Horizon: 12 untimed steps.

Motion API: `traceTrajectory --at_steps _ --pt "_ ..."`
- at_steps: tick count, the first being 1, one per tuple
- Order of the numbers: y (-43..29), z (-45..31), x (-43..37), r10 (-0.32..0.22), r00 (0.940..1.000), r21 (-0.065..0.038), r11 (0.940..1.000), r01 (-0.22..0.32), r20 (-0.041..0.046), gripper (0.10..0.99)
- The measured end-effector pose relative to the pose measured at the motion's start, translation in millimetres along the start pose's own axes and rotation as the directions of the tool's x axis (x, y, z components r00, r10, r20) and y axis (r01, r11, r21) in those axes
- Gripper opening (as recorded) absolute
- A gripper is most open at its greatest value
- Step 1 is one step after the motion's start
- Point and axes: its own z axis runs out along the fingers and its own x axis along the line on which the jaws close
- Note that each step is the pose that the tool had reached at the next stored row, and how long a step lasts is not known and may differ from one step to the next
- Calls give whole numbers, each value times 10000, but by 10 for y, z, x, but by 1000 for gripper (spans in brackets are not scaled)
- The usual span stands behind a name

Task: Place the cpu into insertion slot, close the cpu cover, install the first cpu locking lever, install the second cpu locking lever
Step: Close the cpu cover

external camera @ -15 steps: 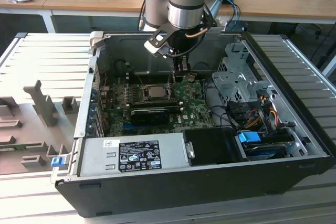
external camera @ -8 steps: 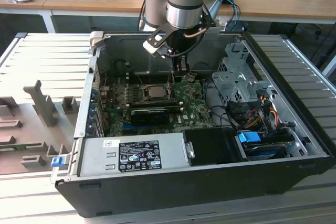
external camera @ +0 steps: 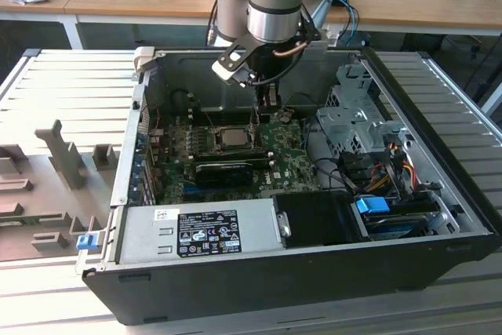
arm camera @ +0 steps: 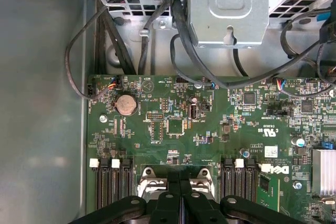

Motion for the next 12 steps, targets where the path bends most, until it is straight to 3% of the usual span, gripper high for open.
traceTrajectory --at_steps 12 --pt "-30 -1 1 0 10000 0 10000 0 0 106"
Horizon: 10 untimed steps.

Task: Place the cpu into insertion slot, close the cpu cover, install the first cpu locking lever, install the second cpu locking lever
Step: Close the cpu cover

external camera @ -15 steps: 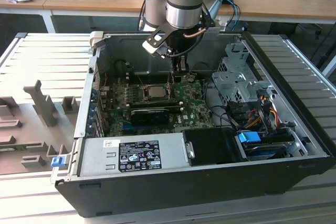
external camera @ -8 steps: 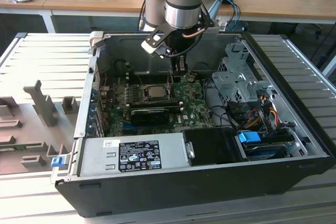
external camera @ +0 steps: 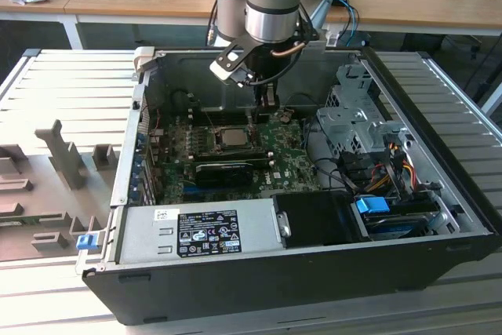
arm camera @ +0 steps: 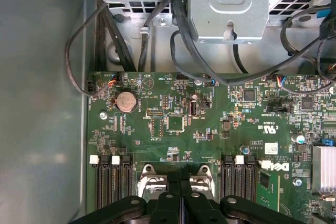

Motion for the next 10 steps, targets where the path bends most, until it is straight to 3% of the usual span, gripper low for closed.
traceTrajectory --at_steps 10 --pt "-31 0 1 0 10000 0 10000 0 0 106"
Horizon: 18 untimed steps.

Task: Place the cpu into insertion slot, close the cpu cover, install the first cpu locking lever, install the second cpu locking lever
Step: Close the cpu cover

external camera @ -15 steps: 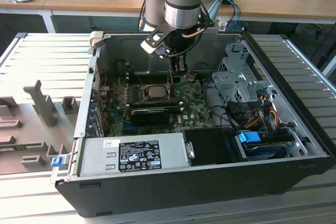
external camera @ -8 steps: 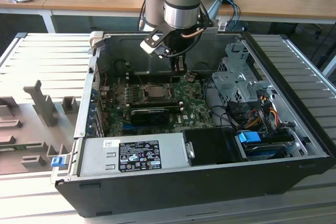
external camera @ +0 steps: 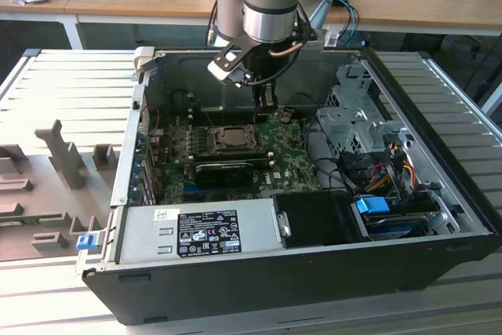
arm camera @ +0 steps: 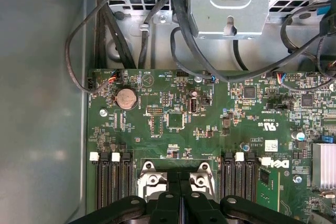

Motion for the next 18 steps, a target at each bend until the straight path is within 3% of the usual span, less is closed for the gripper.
traceTrajectory --at_steps 18 --pt "-53 6 1 1 10000 0 10000 -1 0 106"
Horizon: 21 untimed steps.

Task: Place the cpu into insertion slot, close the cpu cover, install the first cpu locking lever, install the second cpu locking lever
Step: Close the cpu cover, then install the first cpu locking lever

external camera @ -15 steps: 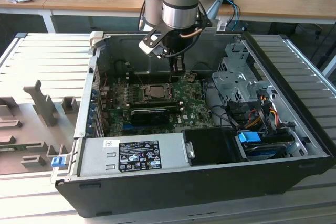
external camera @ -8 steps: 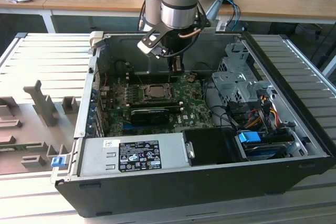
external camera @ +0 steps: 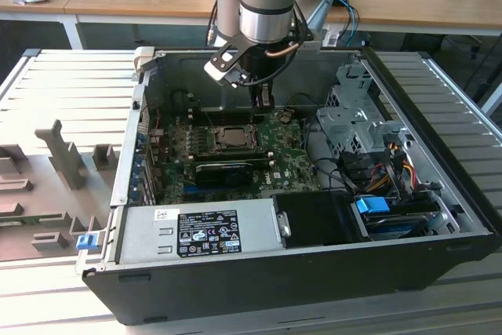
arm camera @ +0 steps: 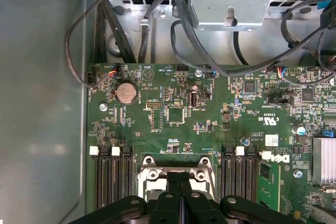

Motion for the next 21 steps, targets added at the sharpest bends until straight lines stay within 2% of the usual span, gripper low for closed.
traceTrajectory --at_steps 7,16,21 --pt "-96 20 3 -1 10000 0 10000 1 0 106" --pt "-324 54 9 0 10000 -1 10000 0 -1 106" --pt "-390 53 9 -1 10000 0 10000 1 0 106"
